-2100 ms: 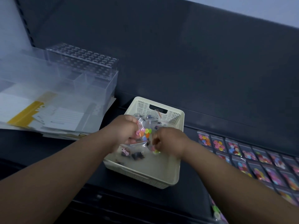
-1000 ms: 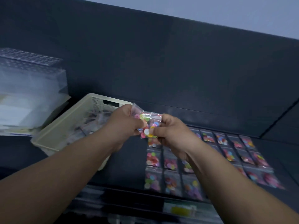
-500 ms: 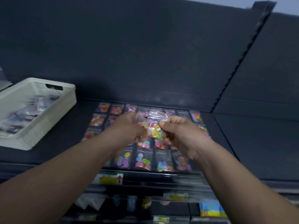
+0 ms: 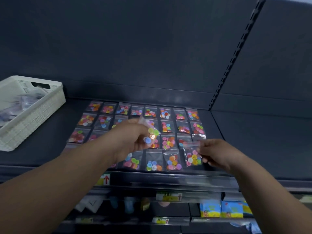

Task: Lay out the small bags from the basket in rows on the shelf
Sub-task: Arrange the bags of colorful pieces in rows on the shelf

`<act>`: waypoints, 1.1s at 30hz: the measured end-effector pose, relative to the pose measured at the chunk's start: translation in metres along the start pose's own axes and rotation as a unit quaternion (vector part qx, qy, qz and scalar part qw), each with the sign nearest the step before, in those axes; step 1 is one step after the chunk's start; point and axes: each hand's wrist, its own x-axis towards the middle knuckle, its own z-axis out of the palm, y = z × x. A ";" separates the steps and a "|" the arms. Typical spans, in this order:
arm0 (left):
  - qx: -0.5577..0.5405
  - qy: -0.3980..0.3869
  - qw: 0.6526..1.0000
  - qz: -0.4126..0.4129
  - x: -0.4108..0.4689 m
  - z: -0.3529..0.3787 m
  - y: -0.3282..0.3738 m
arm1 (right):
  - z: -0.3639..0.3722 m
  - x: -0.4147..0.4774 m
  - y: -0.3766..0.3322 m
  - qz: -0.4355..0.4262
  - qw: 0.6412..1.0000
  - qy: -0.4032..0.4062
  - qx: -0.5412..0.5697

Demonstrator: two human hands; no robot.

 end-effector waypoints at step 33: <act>0.077 -0.066 0.991 0.091 -0.004 0.061 -0.007 | 0.015 -0.032 -0.031 -0.144 0.977 -0.081 0.137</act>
